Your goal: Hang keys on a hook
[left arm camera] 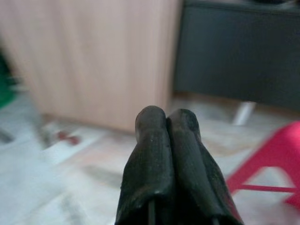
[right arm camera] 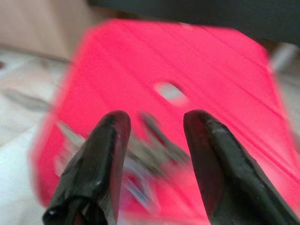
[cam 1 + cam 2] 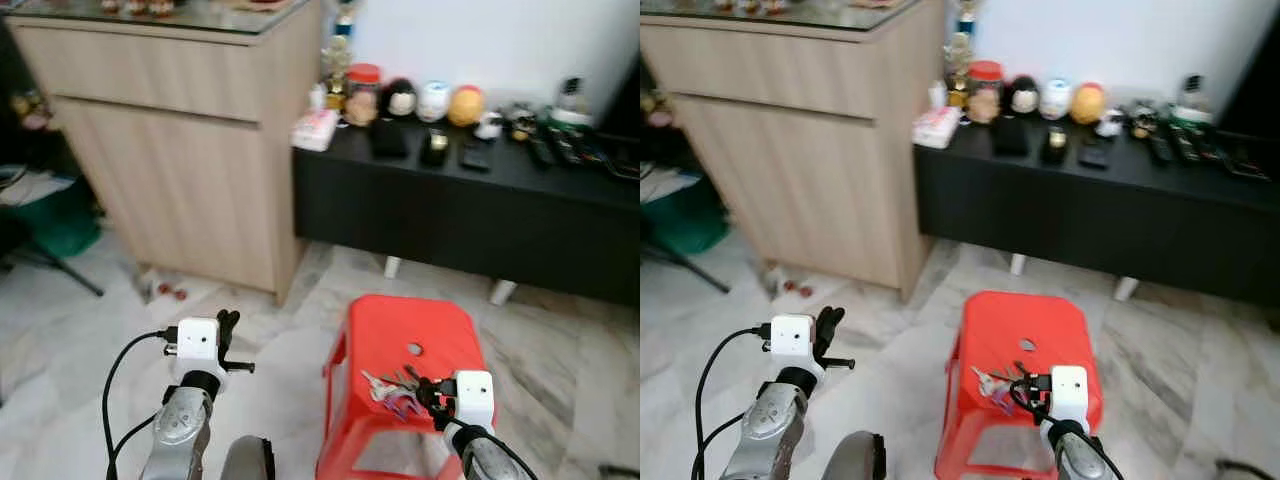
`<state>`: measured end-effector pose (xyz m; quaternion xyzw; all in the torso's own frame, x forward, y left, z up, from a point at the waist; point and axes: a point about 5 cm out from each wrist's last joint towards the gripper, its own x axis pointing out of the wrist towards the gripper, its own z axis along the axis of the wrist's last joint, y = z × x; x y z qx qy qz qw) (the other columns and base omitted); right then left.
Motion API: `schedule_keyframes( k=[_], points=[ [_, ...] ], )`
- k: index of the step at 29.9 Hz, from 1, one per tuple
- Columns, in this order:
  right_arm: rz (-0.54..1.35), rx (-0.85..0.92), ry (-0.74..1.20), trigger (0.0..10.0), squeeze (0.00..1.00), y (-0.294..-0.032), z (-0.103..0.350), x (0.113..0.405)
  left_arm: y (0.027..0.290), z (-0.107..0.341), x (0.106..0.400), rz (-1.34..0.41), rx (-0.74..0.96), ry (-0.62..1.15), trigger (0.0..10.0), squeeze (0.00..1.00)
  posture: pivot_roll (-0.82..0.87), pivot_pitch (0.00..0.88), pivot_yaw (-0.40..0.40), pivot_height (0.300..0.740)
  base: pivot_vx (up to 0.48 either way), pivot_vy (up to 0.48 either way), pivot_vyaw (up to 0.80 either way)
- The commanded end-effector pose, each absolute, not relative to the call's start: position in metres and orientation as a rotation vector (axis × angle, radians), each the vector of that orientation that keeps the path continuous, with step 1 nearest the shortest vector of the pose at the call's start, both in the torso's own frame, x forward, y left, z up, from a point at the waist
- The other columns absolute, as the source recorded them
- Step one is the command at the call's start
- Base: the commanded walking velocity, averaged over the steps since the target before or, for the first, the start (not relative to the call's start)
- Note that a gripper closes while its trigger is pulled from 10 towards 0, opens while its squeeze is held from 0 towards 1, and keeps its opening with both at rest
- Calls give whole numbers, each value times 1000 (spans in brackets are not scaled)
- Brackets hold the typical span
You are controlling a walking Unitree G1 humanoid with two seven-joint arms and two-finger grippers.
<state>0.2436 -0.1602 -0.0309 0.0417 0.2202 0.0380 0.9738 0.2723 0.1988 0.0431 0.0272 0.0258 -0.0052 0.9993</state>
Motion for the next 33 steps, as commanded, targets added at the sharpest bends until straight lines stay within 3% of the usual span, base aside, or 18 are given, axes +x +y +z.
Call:
schedule_keyframes(
  k=[1,17,33],
  points=[
    [56,85,454,10000,0,-166,-33,240,192,43,274,-25,53,54,10000,0,137,17,-53,613,0,0,0],
    [109,60,518,10000,0,-165,-39,236,193,42,274,-22,60,62,10000,0,138,20,-51,613,0,0,0],
    [307,-180,613,10000,0,-167,-36,249,193,42,274,-29,62,66,10000,0,142,7,-47,613,0,0,0]
  ],
)
